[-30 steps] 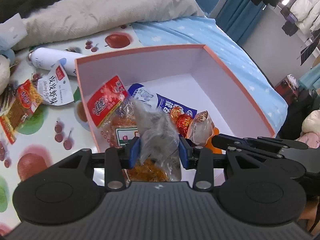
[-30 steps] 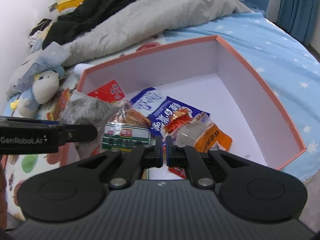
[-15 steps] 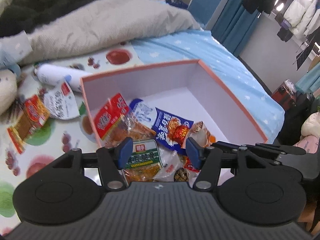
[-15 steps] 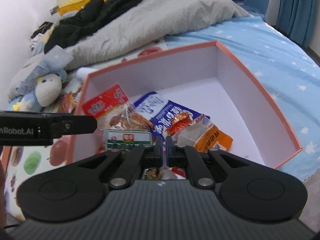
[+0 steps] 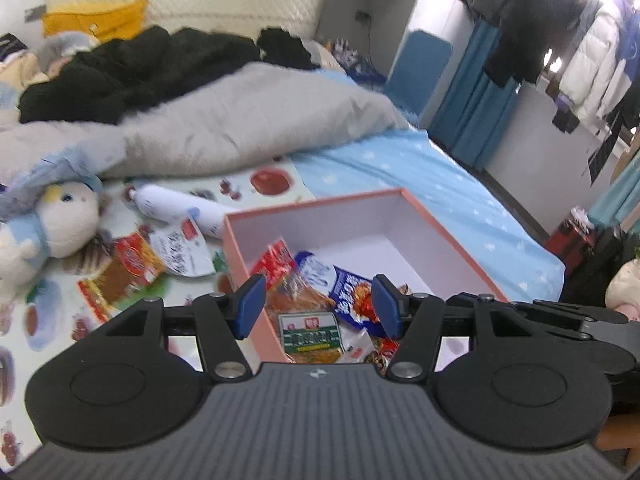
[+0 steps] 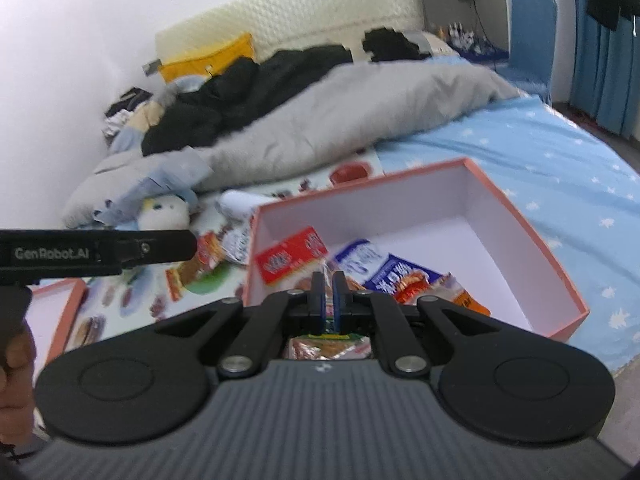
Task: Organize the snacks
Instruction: 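Withdraw both tools from the box toward the remaining snacks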
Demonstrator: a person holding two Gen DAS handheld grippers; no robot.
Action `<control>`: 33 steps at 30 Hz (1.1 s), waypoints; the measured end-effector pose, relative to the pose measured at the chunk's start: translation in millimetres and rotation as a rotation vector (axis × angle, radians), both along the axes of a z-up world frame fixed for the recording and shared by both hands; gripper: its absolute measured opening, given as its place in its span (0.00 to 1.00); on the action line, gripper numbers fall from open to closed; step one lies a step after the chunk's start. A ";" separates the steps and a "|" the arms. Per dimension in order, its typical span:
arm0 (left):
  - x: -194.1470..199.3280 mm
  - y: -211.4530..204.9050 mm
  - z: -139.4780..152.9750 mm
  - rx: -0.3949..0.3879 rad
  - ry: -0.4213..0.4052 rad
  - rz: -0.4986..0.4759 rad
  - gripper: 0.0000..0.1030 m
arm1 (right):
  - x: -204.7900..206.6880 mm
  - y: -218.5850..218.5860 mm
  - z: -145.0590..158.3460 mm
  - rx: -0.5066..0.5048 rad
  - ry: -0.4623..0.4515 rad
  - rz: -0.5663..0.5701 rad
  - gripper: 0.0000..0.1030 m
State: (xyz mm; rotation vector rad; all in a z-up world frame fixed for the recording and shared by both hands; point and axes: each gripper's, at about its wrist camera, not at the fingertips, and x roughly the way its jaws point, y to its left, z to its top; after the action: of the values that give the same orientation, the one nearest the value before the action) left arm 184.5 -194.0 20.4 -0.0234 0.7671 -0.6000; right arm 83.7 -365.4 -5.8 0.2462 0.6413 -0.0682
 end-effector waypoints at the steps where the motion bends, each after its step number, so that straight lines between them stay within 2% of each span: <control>1: -4.0 5.1 4.4 -0.008 -0.007 0.005 0.62 | -2.5 3.2 3.9 -0.001 -0.013 0.010 0.07; 8: -34.5 41.5 27.6 -0.041 -0.064 0.056 0.62 | -17.9 29.2 25.6 -0.022 -0.086 0.055 0.07; 18: -73.0 98.7 33.7 -0.061 -0.094 0.153 0.62 | -28.3 79.0 34.8 -0.037 -0.147 0.157 0.07; 25: -88.1 137.7 23.7 -0.056 -0.079 0.239 0.62 | -31.8 108.6 28.8 -0.026 -0.147 0.190 0.07; 33: -99.3 175.5 -6.7 -0.042 -0.007 0.314 0.62 | -33.6 143.5 0.6 -0.028 -0.080 0.215 0.07</control>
State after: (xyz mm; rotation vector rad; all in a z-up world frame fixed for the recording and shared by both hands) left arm 85.2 -18.5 13.7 -0.1770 0.7255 -0.3168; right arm 50.1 -221.9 -5.2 0.1514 0.5836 0.1387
